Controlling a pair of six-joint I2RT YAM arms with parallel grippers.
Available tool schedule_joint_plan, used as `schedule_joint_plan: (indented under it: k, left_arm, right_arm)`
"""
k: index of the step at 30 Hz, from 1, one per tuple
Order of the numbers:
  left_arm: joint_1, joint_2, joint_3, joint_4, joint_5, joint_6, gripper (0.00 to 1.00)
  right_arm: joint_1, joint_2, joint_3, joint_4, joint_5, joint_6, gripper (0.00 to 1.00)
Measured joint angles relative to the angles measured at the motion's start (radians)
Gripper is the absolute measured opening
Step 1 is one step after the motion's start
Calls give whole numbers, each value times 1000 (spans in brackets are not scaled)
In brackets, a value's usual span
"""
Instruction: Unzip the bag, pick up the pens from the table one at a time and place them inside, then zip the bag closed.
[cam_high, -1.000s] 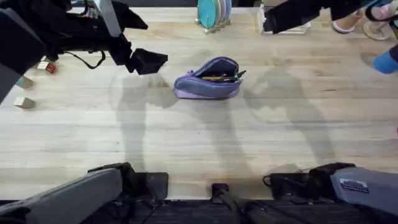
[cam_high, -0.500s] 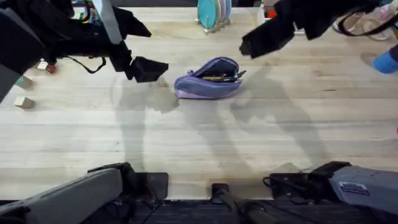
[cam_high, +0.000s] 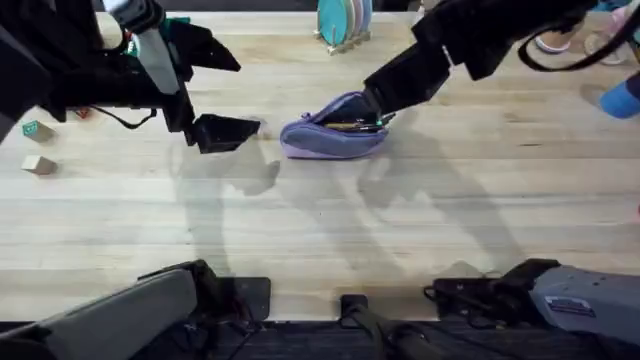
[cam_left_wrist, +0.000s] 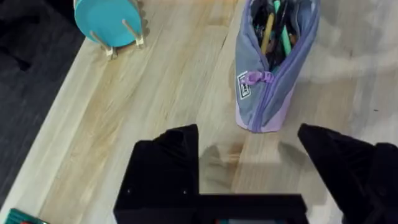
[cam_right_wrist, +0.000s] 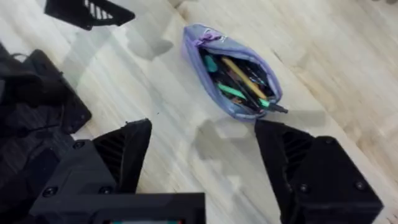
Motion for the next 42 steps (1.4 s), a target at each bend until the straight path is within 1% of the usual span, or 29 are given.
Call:
schedule_joint_plan:
  k: [5, 10, 15, 17, 20, 23, 26, 29, 31, 37, 42]
  left_arm:
    - [0, 0, 0, 4, -15, 29, 993]
    - [0, 0, 0, -15, -32, 37, 993]
    - [0, 0, 0, -16, -32, 42, 993]
    - [0, 1, 0, -25, -29, 63, 993]
    - [8, 8, 0, -51, -8, 111, 993]
    - [31, 39, 0, -66, 20, 161, 993]
    - [57, 88, 0, -68, 36, 188, 993]
    - [81, 143, 0, -67, 58, 204, 993]
    - [91, 171, 0, -66, 74, 217, 993]
    - [92, 229, 0, -65, 99, 249, 993]
    - [92, 283, 0, -60, 103, 260, 993]
  right_arm:
    - [35, 8, 0, 0, 0, 12, 995]
    - [37, 13, 0, 7, 0, 15, 995]
    - [37, 25, 0, 58, 0, 41, 996]
    - [37, 41, 0, 73, 0, 56, 995]
    - [37, 74, 0, 96, 0, 84, 996]
    - [38, 102, 0, 106, 0, 111, 996]
    - [50, 122, 1, 108, 4, 127, 996]
    - [85, 164, 33, 103, 35, 137, 996]
    - [114, 210, 77, 103, 59, 142, 995]
    - [163, 336, 185, 107, 94, 145, 996]
    - [164, 406, 204, 154, 104, 150, 996]
